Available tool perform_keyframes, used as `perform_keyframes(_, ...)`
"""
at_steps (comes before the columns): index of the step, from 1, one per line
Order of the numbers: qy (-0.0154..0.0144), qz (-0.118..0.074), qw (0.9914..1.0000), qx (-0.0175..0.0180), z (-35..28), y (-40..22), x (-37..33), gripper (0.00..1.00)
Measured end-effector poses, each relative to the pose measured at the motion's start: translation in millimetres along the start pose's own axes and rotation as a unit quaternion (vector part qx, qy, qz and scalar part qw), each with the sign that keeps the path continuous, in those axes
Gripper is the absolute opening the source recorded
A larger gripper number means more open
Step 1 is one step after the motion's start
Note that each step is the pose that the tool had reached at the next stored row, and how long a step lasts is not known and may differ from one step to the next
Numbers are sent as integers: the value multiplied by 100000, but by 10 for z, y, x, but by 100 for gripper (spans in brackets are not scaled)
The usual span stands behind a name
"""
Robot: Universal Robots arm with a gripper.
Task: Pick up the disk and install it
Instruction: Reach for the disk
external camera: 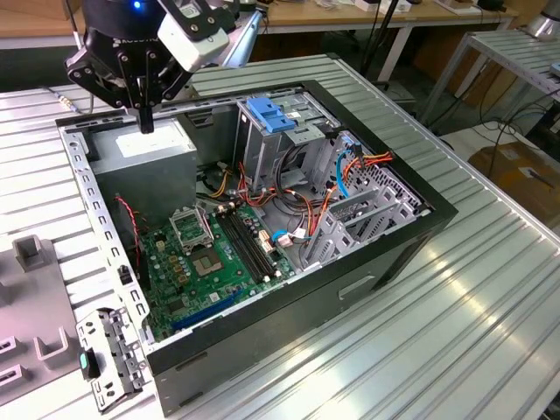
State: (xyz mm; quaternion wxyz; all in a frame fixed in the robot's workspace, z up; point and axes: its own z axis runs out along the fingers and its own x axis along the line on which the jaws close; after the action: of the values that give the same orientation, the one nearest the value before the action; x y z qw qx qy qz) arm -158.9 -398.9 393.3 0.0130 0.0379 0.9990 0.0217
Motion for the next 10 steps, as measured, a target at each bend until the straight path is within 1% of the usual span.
perform_keyframes(10, 6, 2, 100000, 1, -1, -1, 15, 11)
